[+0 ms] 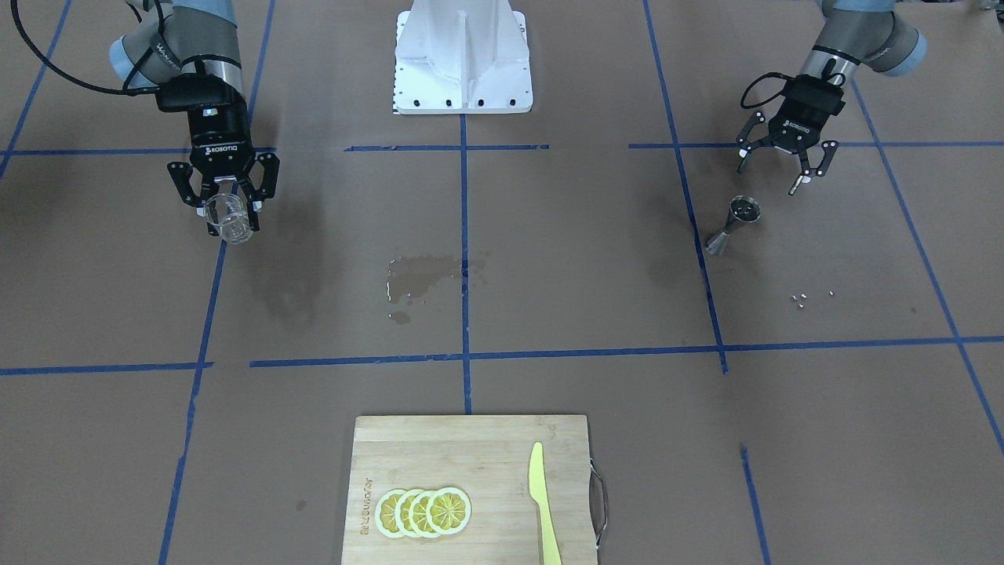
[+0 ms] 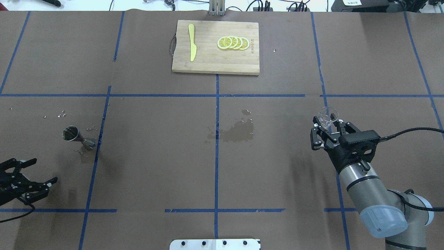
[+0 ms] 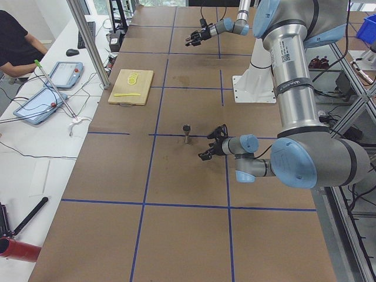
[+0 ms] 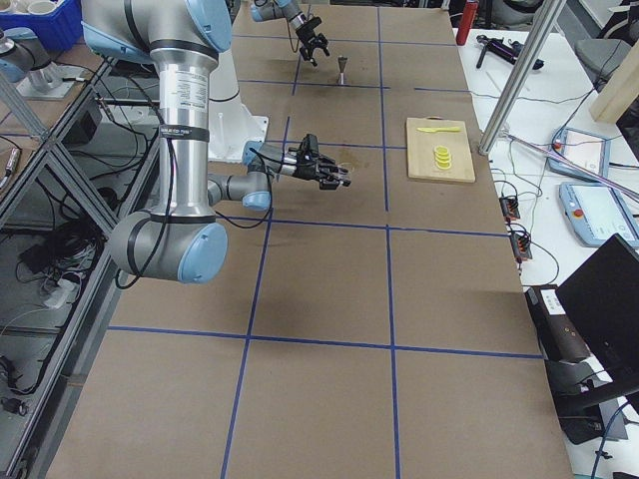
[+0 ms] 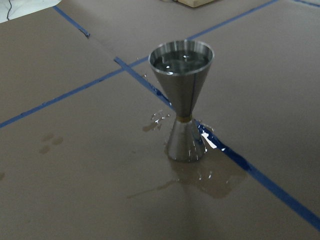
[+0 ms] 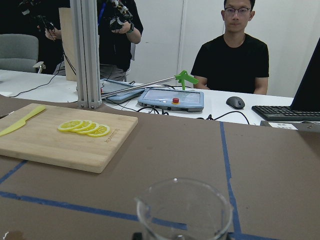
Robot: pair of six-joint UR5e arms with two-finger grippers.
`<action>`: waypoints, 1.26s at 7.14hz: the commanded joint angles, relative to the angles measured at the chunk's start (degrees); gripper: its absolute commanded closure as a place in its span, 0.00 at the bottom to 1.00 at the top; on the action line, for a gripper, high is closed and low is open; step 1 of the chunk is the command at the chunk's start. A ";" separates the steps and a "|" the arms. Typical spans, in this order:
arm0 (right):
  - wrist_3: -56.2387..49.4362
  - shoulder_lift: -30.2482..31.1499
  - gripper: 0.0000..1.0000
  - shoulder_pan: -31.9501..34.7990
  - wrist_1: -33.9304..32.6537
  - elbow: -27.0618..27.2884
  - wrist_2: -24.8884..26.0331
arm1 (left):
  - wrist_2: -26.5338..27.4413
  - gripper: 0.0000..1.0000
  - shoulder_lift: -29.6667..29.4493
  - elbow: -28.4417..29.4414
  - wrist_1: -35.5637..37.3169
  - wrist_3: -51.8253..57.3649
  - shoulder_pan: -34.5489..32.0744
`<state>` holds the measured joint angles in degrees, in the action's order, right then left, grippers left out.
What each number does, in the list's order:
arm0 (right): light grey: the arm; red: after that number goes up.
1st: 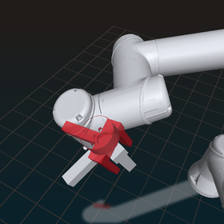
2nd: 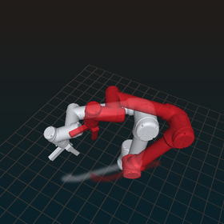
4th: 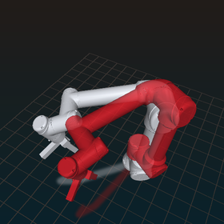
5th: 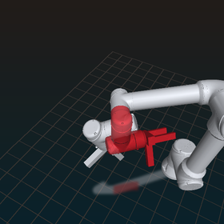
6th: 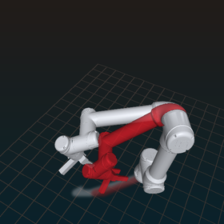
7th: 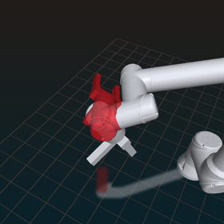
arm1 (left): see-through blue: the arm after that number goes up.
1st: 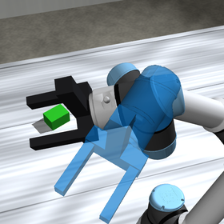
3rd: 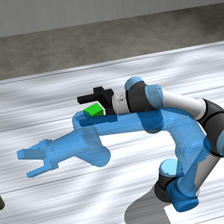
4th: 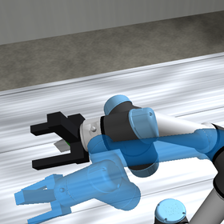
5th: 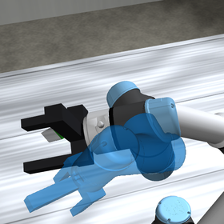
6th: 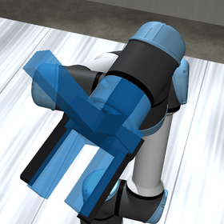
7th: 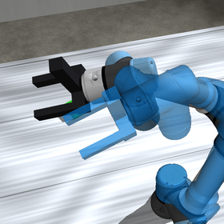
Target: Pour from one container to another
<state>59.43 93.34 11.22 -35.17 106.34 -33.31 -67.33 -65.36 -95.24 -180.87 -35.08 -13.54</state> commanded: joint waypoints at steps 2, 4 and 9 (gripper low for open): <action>7.70 0.44 1.00 -0.14 1.23 -5.69 0.35 | -27.76 0.01 -1.86 5.66 0.60 5.36 -23.13; 7.72 2.81 1.00 -0.58 16.61 -14.95 0.44 | -39.75 0.00 -1.96 8.40 3.65 13.06 -35.53; 6.84 1.94 0.88 -5.23 21.03 -19.94 4.57 | -48.07 0.00 -4.95 8.49 7.29 14.77 -42.62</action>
<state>66.35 95.45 7.13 -13.03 86.54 -29.62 -115.29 -70.13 -86.87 -173.64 -20.32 -55.96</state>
